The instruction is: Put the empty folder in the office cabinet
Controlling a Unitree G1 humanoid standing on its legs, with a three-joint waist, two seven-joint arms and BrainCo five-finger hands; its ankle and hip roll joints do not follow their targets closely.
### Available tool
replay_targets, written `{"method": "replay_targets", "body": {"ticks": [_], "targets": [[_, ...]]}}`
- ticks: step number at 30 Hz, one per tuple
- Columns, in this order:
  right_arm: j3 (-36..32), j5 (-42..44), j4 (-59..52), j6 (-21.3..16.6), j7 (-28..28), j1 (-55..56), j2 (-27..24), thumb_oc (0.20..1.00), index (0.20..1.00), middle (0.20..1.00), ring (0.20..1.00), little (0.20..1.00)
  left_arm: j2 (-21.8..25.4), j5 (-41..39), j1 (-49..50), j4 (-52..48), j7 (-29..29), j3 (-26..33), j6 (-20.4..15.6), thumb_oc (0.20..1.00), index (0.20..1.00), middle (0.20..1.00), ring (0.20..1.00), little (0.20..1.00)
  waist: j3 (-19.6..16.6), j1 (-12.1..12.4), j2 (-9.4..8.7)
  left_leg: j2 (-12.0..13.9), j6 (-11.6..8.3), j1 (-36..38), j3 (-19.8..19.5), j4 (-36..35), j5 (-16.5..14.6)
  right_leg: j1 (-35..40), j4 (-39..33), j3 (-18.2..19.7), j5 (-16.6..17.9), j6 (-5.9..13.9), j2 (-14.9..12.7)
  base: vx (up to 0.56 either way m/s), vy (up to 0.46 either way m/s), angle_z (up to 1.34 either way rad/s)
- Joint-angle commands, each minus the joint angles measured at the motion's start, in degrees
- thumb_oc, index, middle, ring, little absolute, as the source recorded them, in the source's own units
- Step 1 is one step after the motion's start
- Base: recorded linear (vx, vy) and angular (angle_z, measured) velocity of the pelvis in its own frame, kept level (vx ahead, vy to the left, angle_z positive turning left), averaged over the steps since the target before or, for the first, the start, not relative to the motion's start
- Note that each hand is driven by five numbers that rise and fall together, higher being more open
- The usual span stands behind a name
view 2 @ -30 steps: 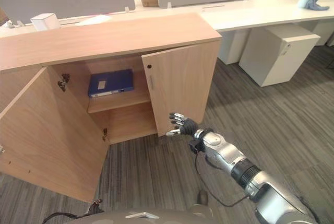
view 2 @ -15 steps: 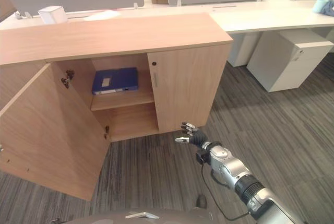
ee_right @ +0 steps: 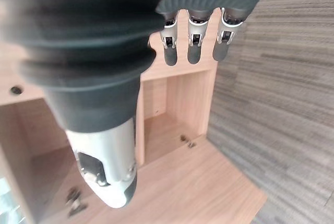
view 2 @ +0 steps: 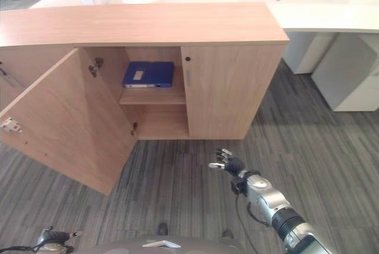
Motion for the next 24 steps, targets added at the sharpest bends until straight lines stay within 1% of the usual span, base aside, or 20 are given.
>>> {"method": "replay_targets", "body": {"ticks": [1, 2, 3, 4, 5, 6, 8, 9, 10, 11, 13, 14, 15, 16, 18, 19, 20, 21, 22, 24], "targets": [[-1.3, -4.1, 3.4, -1.1, -1.0, 0.9, 3.4, 1.0, 1.0, 1.0, 1.0, 1.0, 5.8, -2.0, -3.0, -0.6, 1.4, -1.1, -2.2, 1.0, 1.0, 1.0, 1.0, 1.0, -0.9, -0.2, -2.91, -6.8, 2.8, -2.3, 0.0, -0.6, -3.2, -3.4, 5.5, 0.0, -3.4, 1.72, -0.9, 0.03, -0.118, 0.06], [-2.9, -5.3, 8.7, -0.7, -1.9, 1.7, 4.4, 1.0, 1.0, 1.0, 1.0, 1.0, 6.8, -2.3, -3.3, -1.2, 1.5, -1.1, -2.3, 1.0, 1.0, 1.0, 1.0, 1.0, -0.8, 0.0, -2.7, -6.8, 2.67, -2.5, -0.7, -0.6, -3.1, -3.0, 4.8, -0.4, -3.6, 1.38, -0.7, 0.02, -0.098, 0.38], [-7.6, -8.1, 18.8, -0.8, -2.7, 2.3, 5.6, 1.0, 1.0, 1.0, 1.0, 1.0, 9.0, -2.7, -2.4, -1.5, 1.5, 0.1, -2.5, 1.0, 1.0, 1.0, 1.0, 1.0, -0.6, 0.3, -2.34, -6.8, 2.5, -2.4, -1.8, -0.6, -2.9, -1.9, 3.6, -1.3, -3.4, 1.05, -0.7, 0.01, -0.117, 0.42], [-10.6, -9.8, 23.9, -0.7, -3.7, 2.3, 6.0, 1.0, 1.0, 1.0, 1.0, 1.0, 10.7, -2.7, -2.3, -0.8, 1.3, 1.0, -2.5, 1.0, 1.0, 1.0, 1.0, 1.0, -0.5, 0.5, -2.04, -6.7, 2.26, -2.6, -2.1, -0.6, -2.4, -1.6, 3.0, -1.8, -3.3, 0.96, -0.7, 0.01, -0.079, 0.42], [-10.6, -9.8, 24.0, -0.8, -3.7, 2.2, 6.0, 1.0, 1.0, 1.0, 1.0, 1.0, 10.8, -2.7, -2.4, -0.8, 1.3, 1.0, -2.5, 1.0, 1.0, 1.0, 1.0, 1.0, -0.4, 0.5, -2.08, -6.7, 2.25, -2.5, -2.2, -0.6, -2.4, -1.5, 3.0, -1.8, -3.3, 0.96, -0.7, -0.01, -0.044, 0.16], [-16.9, -12.9, 33.5, -0.5, -5.0, 2.5, 6.1, 1.0, 1.0, 1.0, 1.0, 1.0, 14.3, -1.8, -1.7, 0.9, 0.9, 2.5, -2.1, 1.0, 1.0, 1.0, 1.0, 1.0, -0.6, 0.7, -1.73, -6.6, 1.67, -2.8, -2.6, -0.6, -2.3, -0.6, 1.8, -2.6, -3.2, 0.85, -0.7, 0.03, -0.029, 0.15], [-23.1, -16.4, 41.7, 0.2, -6.7, 3.5, 4.5, 1.0, 1.0, 1.0, 1.0, 1.0, 18.9, -0.3, 0.2, 4.1, 0.2, 6.0, -1.4, 1.0, 1.0, 1.0, 1.0, 1.0, -1.2, 0.7, -1.5, -6.0, 1.02, -1.8, -2.9, -0.6, -3.0, 1.6, 0.3, -3.7, -3.2, 0.73, -0.5, 0.08, -0.029, 0.14], [-23.1, -16.4, 41.7, 0.2, -6.7, 3.4, 4.5, 1.0, 1.0, 1.0, 1.0, 1.0, 18.9, -0.3, 0.2, 4.1, 0.2, 6.0, -1.4, 1.0, 1.0, 1.0, 1.0, 1.0, -1.3, 0.7, -1.51, -6.0, 1.03, -2.0, -3.0, -0.6, -2.9, 1.5, 0.2, -3.7, -3.1, 0.74, -0.5, 0.08, -0.019, 0.25], [-27.3, -18.0, 46.0, 0.7, -7.5, 5.2, 3.2, 1.0, 1.0, 1.0, 1.0, 1.0, 22.6, 0.6, 1.2, 6.5, -0.2, 8.8, -0.8, 1.0, 1.0, 1.0, 1.0, 1.0, -1.7, 0.5, -1.52, -4.9, 0.35, -1.5, -2.8, -0.4, -3.0, 2.6, -0.8, -4.2, -2.9, 0.71, -0.4, 0.03, -0.008, 0.24], [-27.3, -18.0, 46.0, 0.7, -7.5, 5.2, 3.2, 1.0, 1.0, 1.0, 1.0, 1.0, 22.7, 0.6, 1.2, 6.5, -0.3, 8.8, -0.8, 1.0, 1.0, 1.0, 1.0, 1.0, -1.6, 0.5, -1.52, -4.9, 0.34, -1.4, -2.8, -0.4, -3.1, 2.7, -0.9, -4.3, -2.9, 0.7, -0.4, 0.04, 0.015, 0.19], [-32.8, -19.1, 50.2, 2.0, -7.6, 8.2, 0.3, 1.0, 1.0, 1.0, 1.0, 1.0, 27.9, 1.5, 3.0, 8.2, -1.0, 12.9, -0.4, 1.0, 1.0, 1.0, 1.0, 1.0, -1.3, -0.5, -1.45, -2.1, -1.23, -2.2, -1.6, 2.3, -3.6, 3.9, -1.7, -4.8, -2.8, 1.06, -1.1, -0.02, 0.092, 0.13], [-34.4, -19.4, 51.2, 2.6, -7.3, 9.0, -0.8, 1.0, 1.0, 1.0, 1.0, 1.0, 29.2, 1.2, 3.5, 8.0, -1.3, 14.3, -0.3, 1.0, 1.0, 1.0, 1.0, 1.0, -1.1, -0.8, -1.2, -0.9, -1.7, -2.9, -0.9, 3.2, -3.5, 3.9, -1.8, -4.7, -2.7, 1.27, -1.5, -0.03, 0.096, 0.1], [-34.4, -19.4, 51.2, 2.6, -7.3, 9.0, -0.8, 1.0, 1.0, 1.0, 1.0, 1.0, 29.2, 1.2, 3.6, 7.9, -1.3, 14.4, -0.3, 1.0, 1.0, 1.0, 1.0, 1.0, -1.1, -0.8, -1.19, -0.9, -1.73, -3.0, -0.9, 3.3, -3.6, 3.9, -1.7, -4.7, -2.7, 1.26, -1.5, -0.07, 0.232, 0.1], [-37.1, -20.0, 52.6, 3.2, -6.8, 10.1, -3.1, 1.0, 1.0, 1.0, 1.0, 1.0, 31.2, 0.3, 3.8, 6.7, -1.4, 16.4, -0.5, 1.0, 1.0, 1.0, 1.0, 1.0, -0.8, -1.7, -0.55, 1.9, -2.55, -4.0, 1.2, 3.9, -2.3, 3.5, -1.5, -4.3, -2.7, 1.91, -2.8, -0.07, 0.278, 0.05], [-39.4, -19.6, 53.9, 3.5, -6.8, 10.9, -4.8, 1.0, 1.0, 1.0, 1.0, 1.0, 32.1, -0.3, 3.7, 5.5, -1.3, 17.2, -0.8, 1.0, 1.0, 1.0, 1.0, 1.0, -1.0, -2.1, 0.36, 4.1, -3.34, -4.2, 2.8, 2.9, -0.9, 3.2, -1.5, -4.3, -2.6, 2.62, -3.9, -0.05, 0.295, 0.1], [-39.5, -19.6, 53.9, 3.5, -6.8, 10.9, -4.8, 1.0, 1.0, 1.0, 1.0, 1.0, 32.0, -0.3, 3.7, 5.5, -1.3, 17.2, -0.8, 1.0, 1.0, 1.0, 1.0, 1.0, -1.0, -2.0, 0.41, 4.1, -3.37, -4.1, 2.9, 2.7, -0.9, 3.2, -1.5, -4.2, -2.6, 2.61, -3.9, 0.0, 0.318, 0.18], [-40.9, -19.6, 55.0, 4.2, -5.8, 11.6, -5.3, 1.0, 1.0, 1.0, 1.0, 1.0, 32.4, -0.1, 3.1, 4.6, -1.4, 17.2, -0.6, 1.0, 1.0, 1.0, 1.0, 1.0, -2.2, -2.8, 2.06, 4.0, -3.49, -1.9, 2.3, -0.2, -1.9, 2.6, -1.4, -4.2, -2.3, 3.18, -4.4, 0.01, 0.212, 0.18], [-40.9, -19.6, 55.0, 4.2, -5.8, 11.6, -5.3, 1.0, 1.0, 1.0, 1.0, 1.0, 32.4, -0.1, 3.1, 4.6, -1.4, 17.2, -0.6, 1.0, 1.0, 1.0, 1.0, 1.0, -2.2, -2.8, 2.07, 4.0, -3.49, -1.9, 2.3, -0.2, -1.9, 2.6, -1.4, -4.2, -2.3, 3.18, -4.4, -0.02, 0.471, 0.15], [-42.0, -19.1, 55.2, 4.4, -5.4, 11.8, -5.5, 1.0, 1.0, 1.0, 1.0, 1.0, 32.2, -0.4, 1.5, 1.4, -1.3, 16.5, -0.2, 1.0, 1.0, 1.0, 1.0, 1.0, -2.9, -3.9, 2.66, 2.3, -3.07, -1.3, 2.1, -0.6, -3.5, 1.4, -1.1, -4.3, -0.8, 4.29, -6.4, -0.03, 0.368, 0.16], [-42.6, -18.1, 54.7, 4.6, -5.3, 11.2, -5.1, 1.0, 1.0, 1.0, 1.0, 1.0, 31.9, -0.8, 0.4, -1.9, -0.9, 16.4, -0.2, 1.0, 1.0, 1.0, 1.0, 1.0, -3.1, -4.4, 2.34, 0.3, -2.04, -0.8, 2.5, -0.6, -4.7, 0.4, -0.9, -3.1, 1.0, 5.35, -8.6, -0.03, 0.428, 0.21]]}}
